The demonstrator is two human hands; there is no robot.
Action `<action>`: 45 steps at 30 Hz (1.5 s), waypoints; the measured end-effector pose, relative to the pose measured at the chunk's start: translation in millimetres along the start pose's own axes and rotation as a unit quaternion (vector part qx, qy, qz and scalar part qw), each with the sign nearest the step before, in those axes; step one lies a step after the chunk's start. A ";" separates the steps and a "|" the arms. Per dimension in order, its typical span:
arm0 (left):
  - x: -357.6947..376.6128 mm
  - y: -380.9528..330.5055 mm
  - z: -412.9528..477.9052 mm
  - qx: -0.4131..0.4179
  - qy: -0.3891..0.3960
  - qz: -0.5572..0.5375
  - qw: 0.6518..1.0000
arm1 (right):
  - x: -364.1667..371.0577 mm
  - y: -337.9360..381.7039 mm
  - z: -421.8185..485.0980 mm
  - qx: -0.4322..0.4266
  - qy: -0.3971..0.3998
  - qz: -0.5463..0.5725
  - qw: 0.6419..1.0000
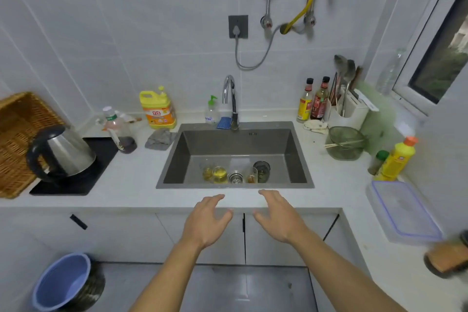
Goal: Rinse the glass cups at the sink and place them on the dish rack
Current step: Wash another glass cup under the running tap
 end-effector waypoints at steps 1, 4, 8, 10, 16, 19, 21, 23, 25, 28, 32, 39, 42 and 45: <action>-2.4 -0.9 17.0 0.001 0.004 0.002 1.000 | -1.1 0.0 15.5 0.004 -0.002 0.002 1.000; -6.9 -4.3 61.2 -0.006 0.017 0.010 1.000 | -5.0 -1.7 54.4 0.020 -0.006 0.009 1.000; -6.5 -4.7 112.7 -0.010 0.042 0.009 0.999 | -6.5 -14.9 105.6 0.034 0.008 0.031 0.999; -3.2 -1.5 143.9 -0.014 0.048 0.003 0.999 | -5.8 -26.3 136.0 0.035 0.013 0.037 0.999; -2.9 -1.8 219.9 -0.045 0.052 -0.039 0.997 | -1.0 -53.3 222.9 0.025 0.045 0.070 0.996; 0.9 -4.1 252.8 -0.065 0.051 -0.045 0.996 | 3.5 -60.2 257.7 0.002 0.055 0.069 0.996; 5.1 -4.2 269.8 -0.080 0.050 -0.044 0.995 | 7.0 -64.4 275.9 0.001 0.055 0.077 0.996; 9.2 -1.7 282.3 -0.092 0.051 -0.039 0.994 | 11.7 -65.9 290.1 0.001 0.065 0.081 0.995; 12.4 3.9 294.6 -0.100 0.060 -0.037 0.993 | 19.9 -67.8 303.4 -0.001 0.085 0.090 0.992; 18.2 19.1 317.8 -0.109 0.081 -0.031 0.990 | 36.2 -71.0 323.9 0.013 0.110 0.095 0.989; 30.1 44.7 351.2 -0.122 0.120 -0.005 0.985 | 63.8 -72.0 345.5 0.040 0.123 0.101 0.986; 71.6 92.5 388.5 -0.134 0.201 0.061 0.969 | 134.9 -77.3 372.0 0.138 0.195 0.121 0.963; 89.5 106.2 399.4 -0.131 0.231 0.074 0.961 | 160.9 -76.9 383.9 0.167 0.201 0.129 0.957; 103.7 114.9 406.4 -0.131 0.253 0.059 0.957 | 181.6 -79.6 396.5 0.187 0.196 0.142 0.952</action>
Point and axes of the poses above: each hand's wrist, its own z-axis towards the middle knuckle, its own x-axis out of the palm, y = z × x, the point moved 3 cm from there along z, towards the middle knuckle, and after that the axes turned 8 degrees about -x, right-handed, at the moved point
